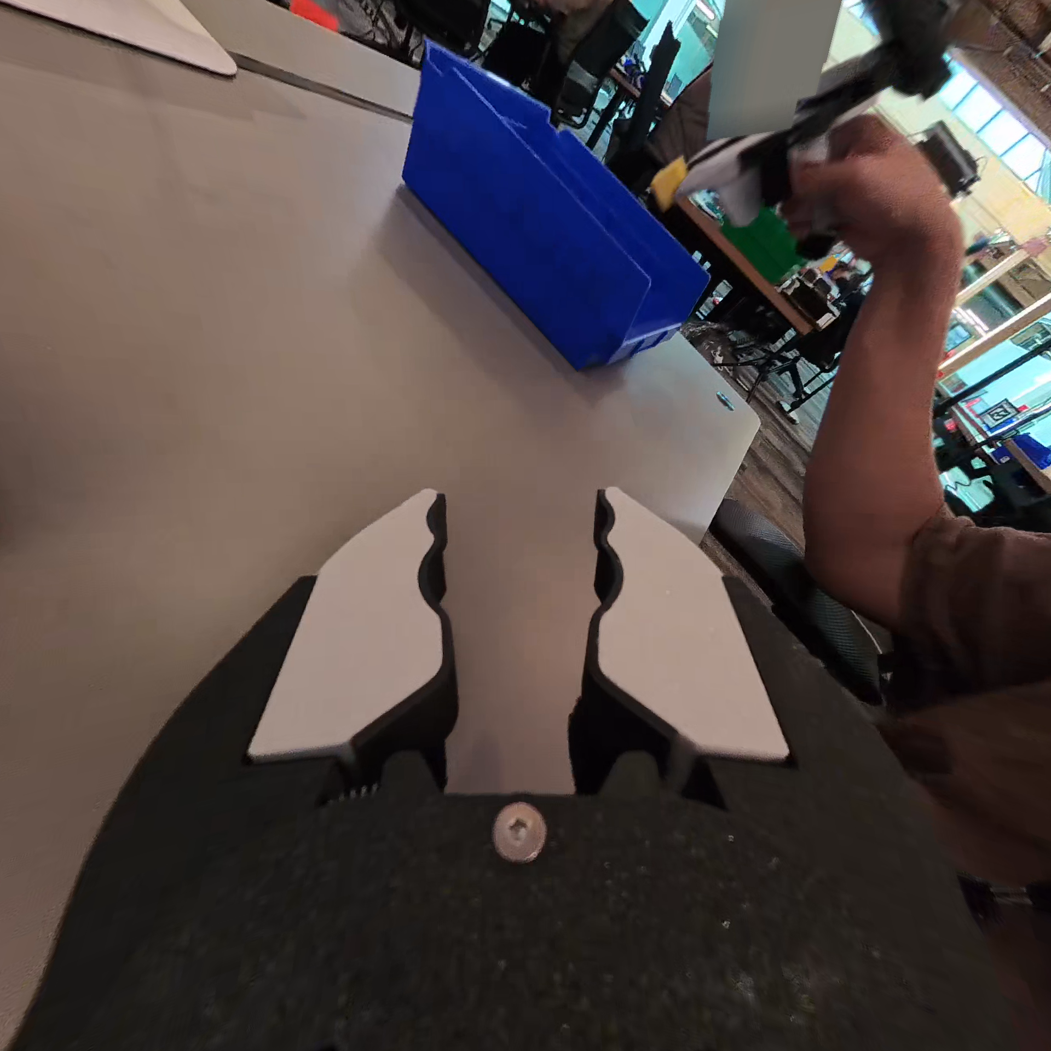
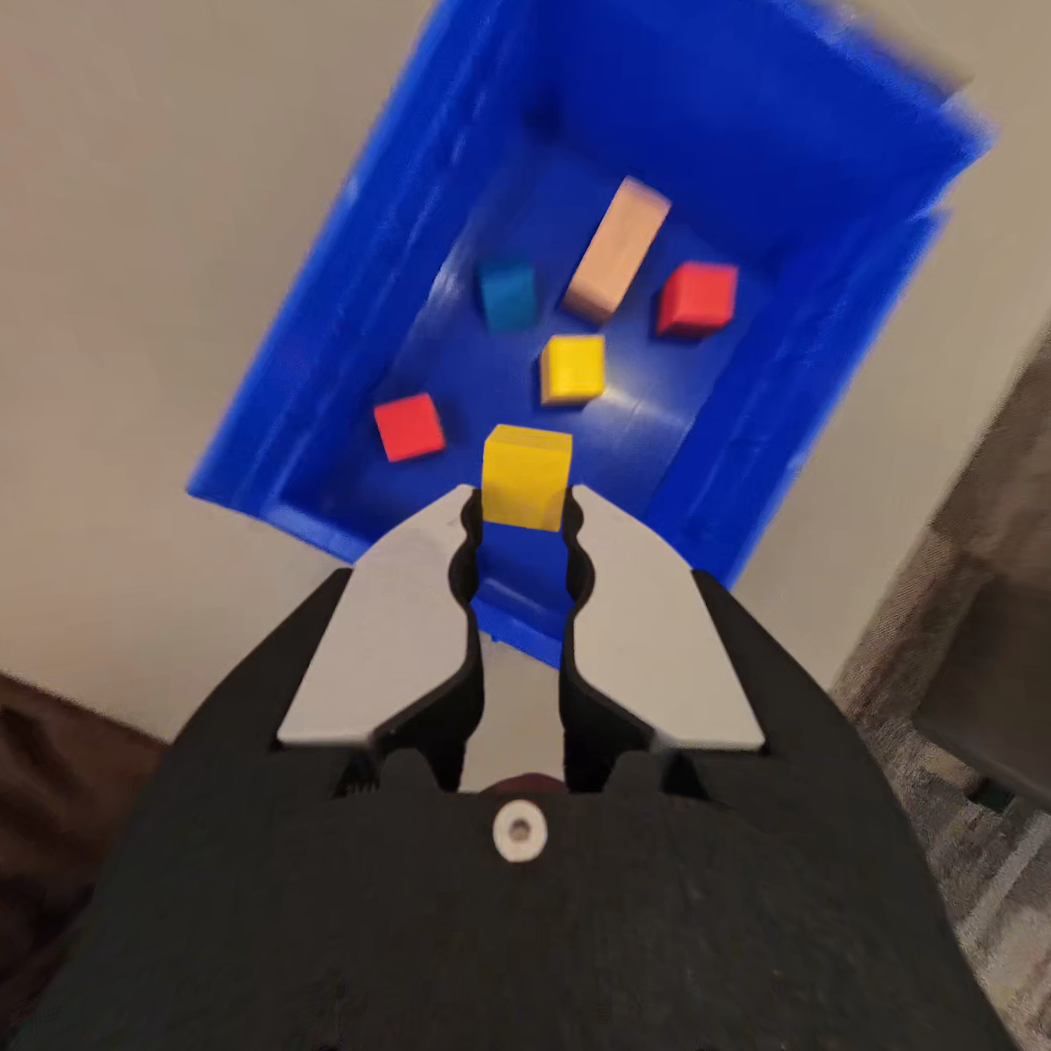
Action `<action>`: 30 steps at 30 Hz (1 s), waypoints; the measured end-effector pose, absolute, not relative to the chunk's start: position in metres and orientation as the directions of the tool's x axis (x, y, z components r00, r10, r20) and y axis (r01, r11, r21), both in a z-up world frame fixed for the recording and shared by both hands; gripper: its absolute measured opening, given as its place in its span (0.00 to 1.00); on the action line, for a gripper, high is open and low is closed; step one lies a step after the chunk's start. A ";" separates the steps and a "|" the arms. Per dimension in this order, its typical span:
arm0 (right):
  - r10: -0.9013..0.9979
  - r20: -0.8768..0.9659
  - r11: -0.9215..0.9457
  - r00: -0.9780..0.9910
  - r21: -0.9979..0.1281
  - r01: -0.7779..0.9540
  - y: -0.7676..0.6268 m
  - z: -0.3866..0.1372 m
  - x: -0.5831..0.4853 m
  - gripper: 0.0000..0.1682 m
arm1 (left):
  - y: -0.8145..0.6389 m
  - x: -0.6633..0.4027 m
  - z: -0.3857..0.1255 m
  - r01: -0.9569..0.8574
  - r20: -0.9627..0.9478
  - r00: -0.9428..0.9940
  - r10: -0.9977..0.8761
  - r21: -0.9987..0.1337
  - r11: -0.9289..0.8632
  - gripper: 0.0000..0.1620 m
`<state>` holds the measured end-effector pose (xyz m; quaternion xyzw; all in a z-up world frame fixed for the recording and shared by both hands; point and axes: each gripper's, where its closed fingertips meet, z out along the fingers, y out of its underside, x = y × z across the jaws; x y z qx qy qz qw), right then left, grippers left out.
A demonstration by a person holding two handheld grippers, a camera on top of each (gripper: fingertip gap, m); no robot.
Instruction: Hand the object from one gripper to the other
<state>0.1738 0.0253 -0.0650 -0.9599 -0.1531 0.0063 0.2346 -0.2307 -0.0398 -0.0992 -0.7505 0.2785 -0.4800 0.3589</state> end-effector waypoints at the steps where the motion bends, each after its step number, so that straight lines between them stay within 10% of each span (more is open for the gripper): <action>1: 0.333 0.031 -0.862 0.943 -0.396 0.317 0.022 -0.085 0.173 0.16 | -0.038 -0.231 -0.098 -0.076 0.507 0.387 -0.771 -0.815 -0.574 0.31; 6: 0.456 -0.059 -0.883 0.888 -0.152 0.443 0.005 -0.150 0.162 0.16 | -0.034 -0.234 -0.111 -0.130 0.452 0.430 -0.782 -0.826 -0.549 0.29; 23: 0.459 -0.163 -0.888 0.873 -0.053 0.457 0.008 -0.183 0.149 0.20 | -0.039 -0.230 -0.111 -0.120 0.513 0.386 -0.767 -0.796 -0.593 0.28; 30: 0.497 0.043 -0.758 0.867 -0.464 0.458 0.022 -0.070 0.127 0.27 | -0.034 -0.237 -0.107 -0.142 0.445 0.428 -0.787 -0.827 -0.545 0.28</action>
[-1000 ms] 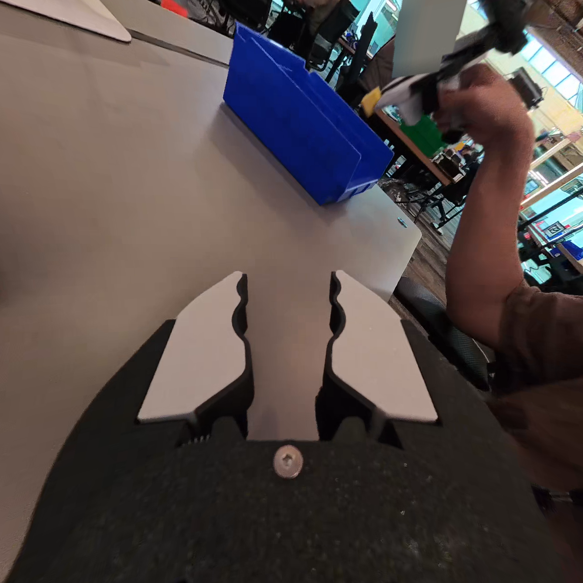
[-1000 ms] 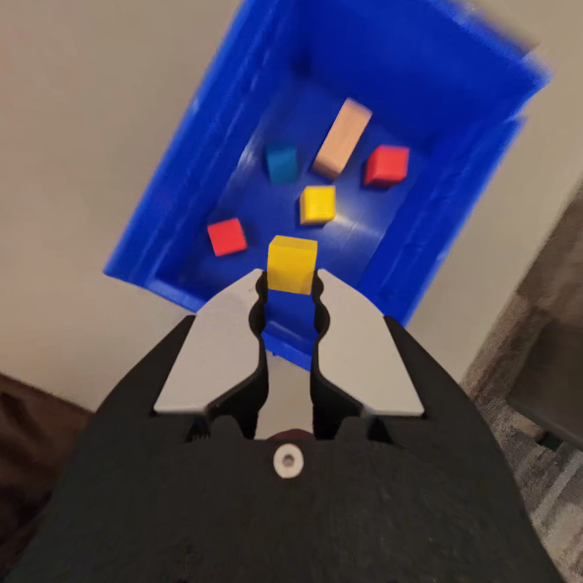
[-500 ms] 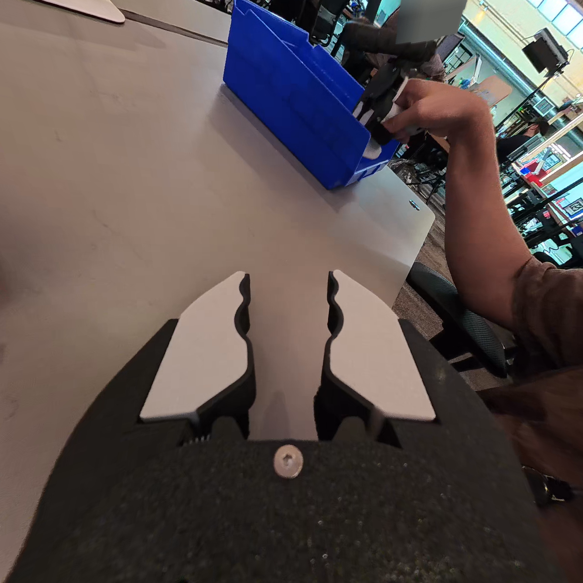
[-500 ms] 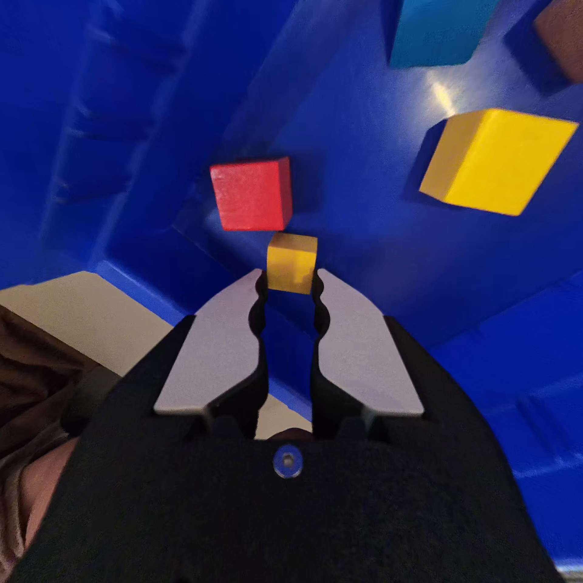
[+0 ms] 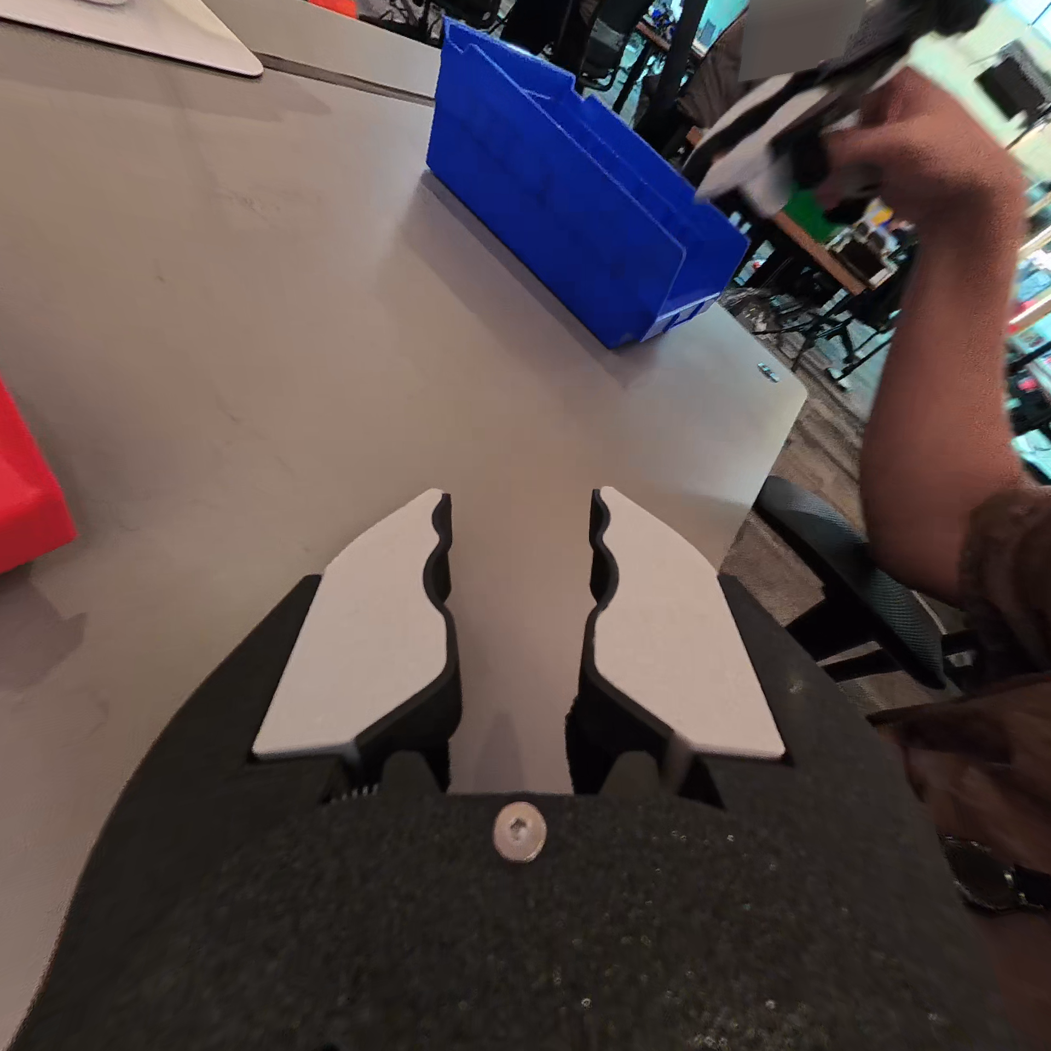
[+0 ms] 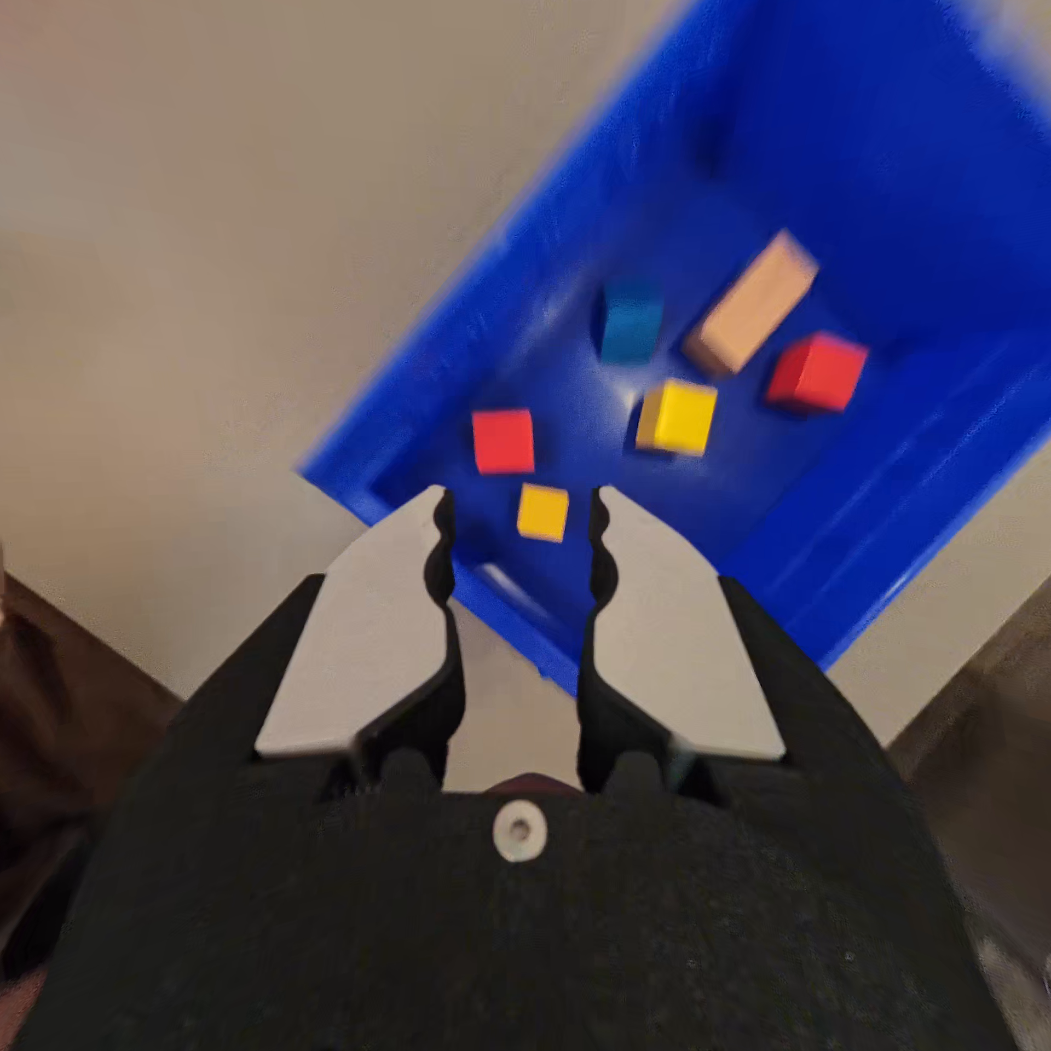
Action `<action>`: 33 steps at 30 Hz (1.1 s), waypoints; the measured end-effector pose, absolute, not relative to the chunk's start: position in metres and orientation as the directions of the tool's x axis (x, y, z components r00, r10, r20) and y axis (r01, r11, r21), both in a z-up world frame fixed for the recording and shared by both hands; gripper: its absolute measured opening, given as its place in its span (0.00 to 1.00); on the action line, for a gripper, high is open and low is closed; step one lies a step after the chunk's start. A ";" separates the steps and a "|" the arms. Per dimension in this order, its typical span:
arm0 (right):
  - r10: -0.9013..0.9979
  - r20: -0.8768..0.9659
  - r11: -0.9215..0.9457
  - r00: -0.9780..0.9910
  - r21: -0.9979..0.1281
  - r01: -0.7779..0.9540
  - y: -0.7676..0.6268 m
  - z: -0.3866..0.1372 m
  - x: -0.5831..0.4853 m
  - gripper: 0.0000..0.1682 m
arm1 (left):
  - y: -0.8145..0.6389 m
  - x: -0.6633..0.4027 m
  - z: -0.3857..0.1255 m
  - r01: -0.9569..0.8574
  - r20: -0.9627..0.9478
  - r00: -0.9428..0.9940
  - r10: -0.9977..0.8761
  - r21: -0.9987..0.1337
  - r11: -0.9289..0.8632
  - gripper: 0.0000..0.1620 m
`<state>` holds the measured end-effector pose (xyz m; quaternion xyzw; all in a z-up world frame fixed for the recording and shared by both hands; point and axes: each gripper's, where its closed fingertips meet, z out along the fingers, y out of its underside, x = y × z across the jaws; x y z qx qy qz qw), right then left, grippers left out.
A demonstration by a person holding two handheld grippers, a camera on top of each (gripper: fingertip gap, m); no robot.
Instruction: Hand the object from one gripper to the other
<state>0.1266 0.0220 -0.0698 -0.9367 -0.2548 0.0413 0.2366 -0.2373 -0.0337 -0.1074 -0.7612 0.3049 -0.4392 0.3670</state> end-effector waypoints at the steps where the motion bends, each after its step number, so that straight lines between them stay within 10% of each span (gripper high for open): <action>1: 0.510 0.064 -0.684 0.858 -0.575 0.449 0.026 -0.047 0.108 0.26 | -0.034 -0.240 -0.108 -0.161 0.421 0.433 -0.797 -0.834 -0.527 0.29; 6: 0.704 -0.104 -0.262 0.703 -0.958 0.120 -0.010 -0.006 -0.035 0.26 | -0.026 -0.259 -0.098 -0.243 0.283 0.476 -0.833 -0.868 -0.434 0.29; 16: 0.827 -0.081 -0.232 0.556 -0.951 0.205 -0.065 -0.085 -0.119 0.26 | 0.058 -0.366 -0.087 -0.731 -0.211 0.518 -0.829 -0.612 -0.302 0.30; 33: 0.825 -0.115 -0.273 0.554 -0.939 0.211 -0.071 -0.095 -0.113 0.25 | 0.141 -0.414 -0.181 -0.721 -0.022 0.692 -0.722 -0.083 -0.688 0.25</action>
